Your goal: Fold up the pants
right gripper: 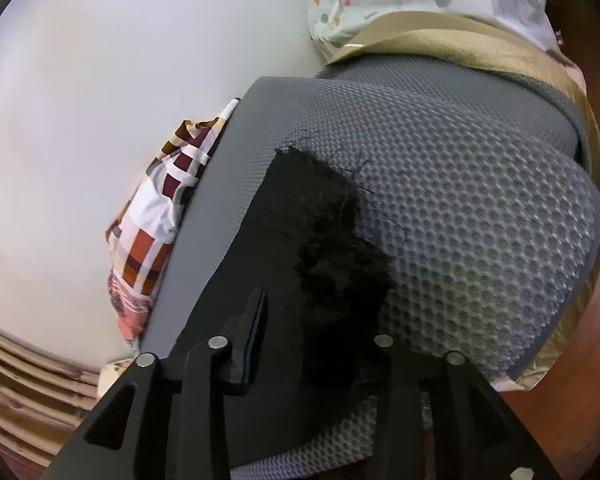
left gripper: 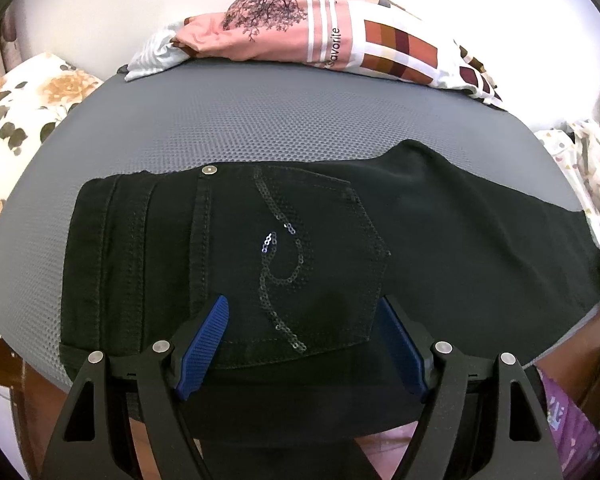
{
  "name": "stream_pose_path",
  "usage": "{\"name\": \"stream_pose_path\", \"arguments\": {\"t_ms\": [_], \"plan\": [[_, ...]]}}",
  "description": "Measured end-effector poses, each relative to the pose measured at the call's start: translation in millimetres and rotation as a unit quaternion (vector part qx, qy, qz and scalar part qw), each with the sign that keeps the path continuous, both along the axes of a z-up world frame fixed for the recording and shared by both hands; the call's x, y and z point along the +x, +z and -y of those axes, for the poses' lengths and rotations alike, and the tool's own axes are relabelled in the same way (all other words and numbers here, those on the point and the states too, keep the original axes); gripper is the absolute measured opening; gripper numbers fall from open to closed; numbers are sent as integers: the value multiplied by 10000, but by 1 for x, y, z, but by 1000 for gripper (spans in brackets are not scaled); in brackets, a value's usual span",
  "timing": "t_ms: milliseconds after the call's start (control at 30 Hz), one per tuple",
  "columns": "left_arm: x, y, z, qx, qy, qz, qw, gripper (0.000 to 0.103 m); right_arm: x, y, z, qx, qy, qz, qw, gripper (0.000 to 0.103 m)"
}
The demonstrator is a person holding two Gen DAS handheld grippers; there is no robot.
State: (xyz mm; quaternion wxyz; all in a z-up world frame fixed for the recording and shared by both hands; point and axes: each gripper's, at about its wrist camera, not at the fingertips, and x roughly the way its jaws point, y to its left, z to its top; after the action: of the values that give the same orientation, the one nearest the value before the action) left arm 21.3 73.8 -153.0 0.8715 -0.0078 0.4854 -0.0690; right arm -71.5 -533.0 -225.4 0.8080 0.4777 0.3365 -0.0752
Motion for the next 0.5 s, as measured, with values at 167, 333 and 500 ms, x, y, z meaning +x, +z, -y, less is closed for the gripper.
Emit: {"name": "stream_pose_path", "arguments": {"t_ms": [167,333,500], "plan": [[-2,-1,6,266,-81,40,9996,77,10,4,-3,-339,126,-357,9987,16],[-2,-2,11,569,-151,67,9982,77,1,-2,2,-49,52,-210,9998,12],[-2,-5,15,759,-185,48,9969,77,-6,-7,8,357,8,1,9994,15]]}}
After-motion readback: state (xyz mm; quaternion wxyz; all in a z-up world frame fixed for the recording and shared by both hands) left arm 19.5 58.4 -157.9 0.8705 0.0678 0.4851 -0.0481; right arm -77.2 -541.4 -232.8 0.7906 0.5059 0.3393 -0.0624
